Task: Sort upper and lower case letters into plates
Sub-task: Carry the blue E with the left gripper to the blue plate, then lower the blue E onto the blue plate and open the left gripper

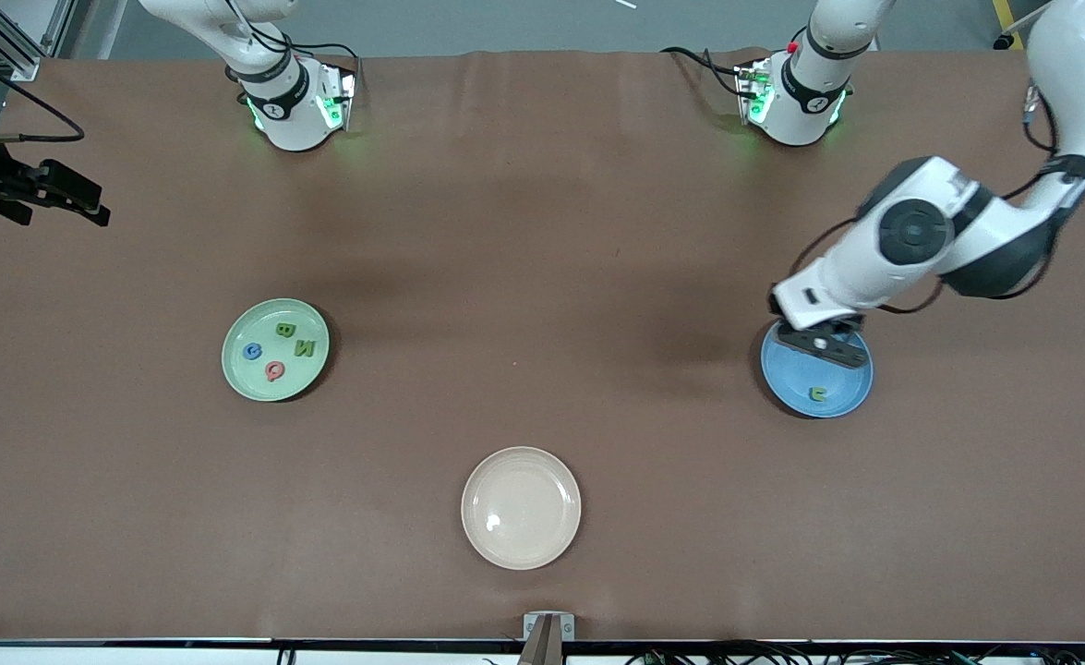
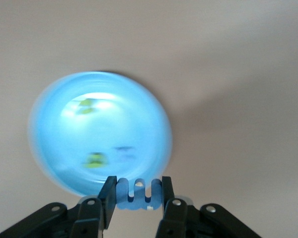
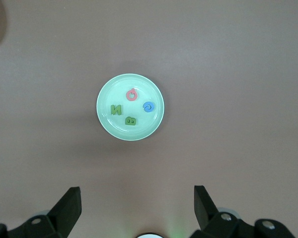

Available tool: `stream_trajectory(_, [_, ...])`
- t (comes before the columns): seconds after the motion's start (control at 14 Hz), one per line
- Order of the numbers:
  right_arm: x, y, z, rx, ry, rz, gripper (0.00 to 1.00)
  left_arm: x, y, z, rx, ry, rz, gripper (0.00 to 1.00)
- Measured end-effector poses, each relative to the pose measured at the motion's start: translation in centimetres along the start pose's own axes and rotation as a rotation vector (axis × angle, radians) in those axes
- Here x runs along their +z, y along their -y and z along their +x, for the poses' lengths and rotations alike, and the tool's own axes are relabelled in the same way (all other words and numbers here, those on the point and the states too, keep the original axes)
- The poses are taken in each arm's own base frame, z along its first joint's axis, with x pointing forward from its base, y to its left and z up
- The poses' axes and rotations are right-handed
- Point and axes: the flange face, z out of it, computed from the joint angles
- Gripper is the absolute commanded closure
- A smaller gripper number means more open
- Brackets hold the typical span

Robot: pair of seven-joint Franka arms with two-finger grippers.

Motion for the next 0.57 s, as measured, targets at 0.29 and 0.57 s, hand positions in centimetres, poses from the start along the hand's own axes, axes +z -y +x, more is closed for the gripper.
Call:
stream_trajectory(0.29, [-0.1, 0.0, 0.2, 0.0, -0.021, 0.0, 0.0, 3.2, 5.1, 0.8, -0.023, -0.02, 0.045, 0.77])
stream_trajectory(0.57, [-0.1, 0.0, 0.2, 0.001, -0.02, 0.005, 0.0, 6.5, 4.0, 3.5, -0.02, -0.003, 0.047, 0.76])
